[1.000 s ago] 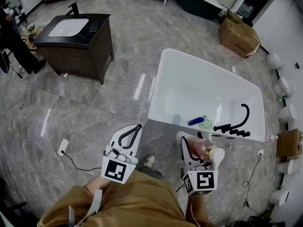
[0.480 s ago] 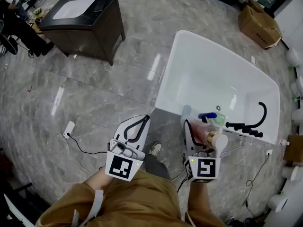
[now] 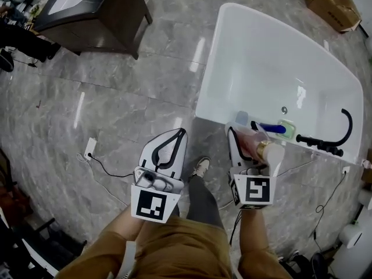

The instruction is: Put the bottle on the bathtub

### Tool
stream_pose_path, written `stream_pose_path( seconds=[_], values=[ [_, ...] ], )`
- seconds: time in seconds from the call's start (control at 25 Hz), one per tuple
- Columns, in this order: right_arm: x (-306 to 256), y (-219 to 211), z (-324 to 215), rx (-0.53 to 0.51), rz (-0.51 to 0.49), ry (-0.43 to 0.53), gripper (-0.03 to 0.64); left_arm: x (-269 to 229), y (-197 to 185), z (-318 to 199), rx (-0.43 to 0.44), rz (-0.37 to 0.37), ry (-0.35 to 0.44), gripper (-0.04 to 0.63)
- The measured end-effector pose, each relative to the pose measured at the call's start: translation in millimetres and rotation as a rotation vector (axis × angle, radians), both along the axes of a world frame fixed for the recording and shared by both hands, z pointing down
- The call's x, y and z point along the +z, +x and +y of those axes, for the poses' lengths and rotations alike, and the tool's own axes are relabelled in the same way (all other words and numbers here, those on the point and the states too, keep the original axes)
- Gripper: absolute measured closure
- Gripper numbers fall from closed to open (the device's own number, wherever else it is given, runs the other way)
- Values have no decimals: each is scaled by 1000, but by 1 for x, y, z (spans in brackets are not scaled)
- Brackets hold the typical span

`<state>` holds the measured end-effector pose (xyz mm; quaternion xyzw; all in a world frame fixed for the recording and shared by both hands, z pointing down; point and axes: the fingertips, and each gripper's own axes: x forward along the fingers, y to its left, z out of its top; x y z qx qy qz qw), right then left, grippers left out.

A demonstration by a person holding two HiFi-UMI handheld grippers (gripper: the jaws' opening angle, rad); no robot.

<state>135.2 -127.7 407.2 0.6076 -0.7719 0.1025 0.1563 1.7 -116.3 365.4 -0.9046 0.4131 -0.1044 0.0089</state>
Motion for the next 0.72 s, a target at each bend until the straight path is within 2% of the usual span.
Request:
stream_pose_path(
  seconds=[0.48,0.64,0.72],
  values=[
    [113,3,-51,-16,18,-23,377,101,12,-39,-46,-10,-72,588],
    [146,8,-55,-8,39,-89,377,125,20,-47,-55,-6,-99,588],
    [159,10,-63,-9,38,-82,377,136,25,-55,-61,0,-94,588]
  ],
)
